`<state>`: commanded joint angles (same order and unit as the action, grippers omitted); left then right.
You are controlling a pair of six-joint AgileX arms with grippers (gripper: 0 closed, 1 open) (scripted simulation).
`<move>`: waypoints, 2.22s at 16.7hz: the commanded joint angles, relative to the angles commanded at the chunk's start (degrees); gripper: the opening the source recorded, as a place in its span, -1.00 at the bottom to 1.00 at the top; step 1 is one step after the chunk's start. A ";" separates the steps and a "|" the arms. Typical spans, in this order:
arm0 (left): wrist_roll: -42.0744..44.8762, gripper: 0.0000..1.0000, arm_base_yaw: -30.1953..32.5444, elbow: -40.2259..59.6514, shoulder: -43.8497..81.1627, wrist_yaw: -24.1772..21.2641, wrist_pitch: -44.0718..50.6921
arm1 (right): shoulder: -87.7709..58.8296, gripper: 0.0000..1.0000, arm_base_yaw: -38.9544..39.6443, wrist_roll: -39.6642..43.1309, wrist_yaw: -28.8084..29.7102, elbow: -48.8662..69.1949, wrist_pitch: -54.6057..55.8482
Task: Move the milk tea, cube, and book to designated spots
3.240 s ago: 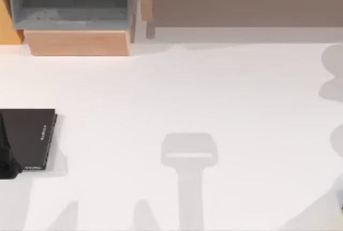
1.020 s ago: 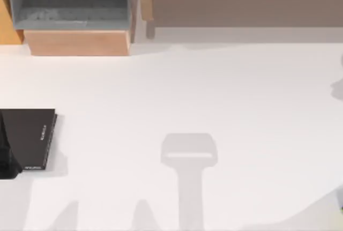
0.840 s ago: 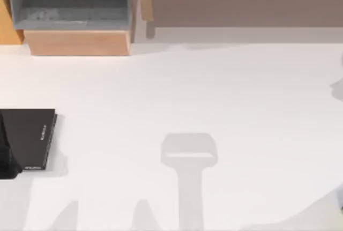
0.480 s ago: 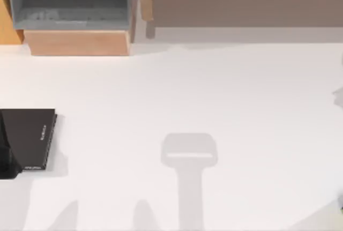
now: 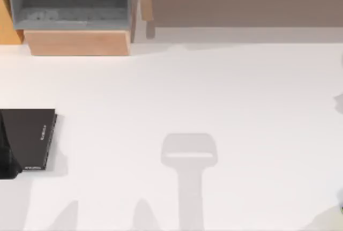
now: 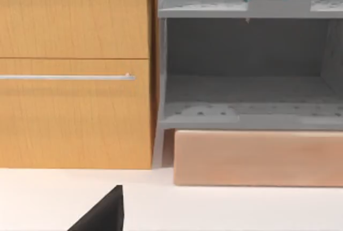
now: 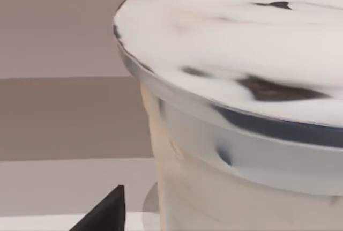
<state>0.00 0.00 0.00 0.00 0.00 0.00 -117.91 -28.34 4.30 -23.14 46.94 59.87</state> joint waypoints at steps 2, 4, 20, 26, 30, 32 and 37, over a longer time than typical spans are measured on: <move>0.00 1.00 0.00 0.00 0.00 0.00 0.00 | 2.09 1.00 -0.17 0.00 -0.33 -0.49 -2.02; 0.00 1.00 0.00 0.00 0.00 0.00 0.00 | 5.26 1.00 -0.53 0.01 -0.61 -0.99 -4.43; 0.00 1.00 0.00 0.00 0.00 0.00 0.00 | 16.03 1.00 -0.52 1.83 0.17 -0.04 -22.04; 0.00 1.00 0.00 0.00 0.00 0.00 0.00 | 25.92 1.00 2.32 7.74 7.51 3.18 -52.58; 0.00 1.00 0.00 0.00 0.00 0.00 0.00 | 34.10 1.00 7.92 12.89 14.05 3.84 -80.51; 0.00 1.00 0.00 0.00 0.00 0.00 0.00 | 37.29 1.00 11.24 14.74 17.35 4.34 -93.04; 0.00 1.00 0.00 0.00 0.00 0.00 0.00 | 43.22 1.00 20.39 15.81 23.66 4.66 -116.30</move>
<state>0.00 0.00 0.00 0.00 0.00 0.00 -74.70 -7.95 20.11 0.51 51.60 -56.43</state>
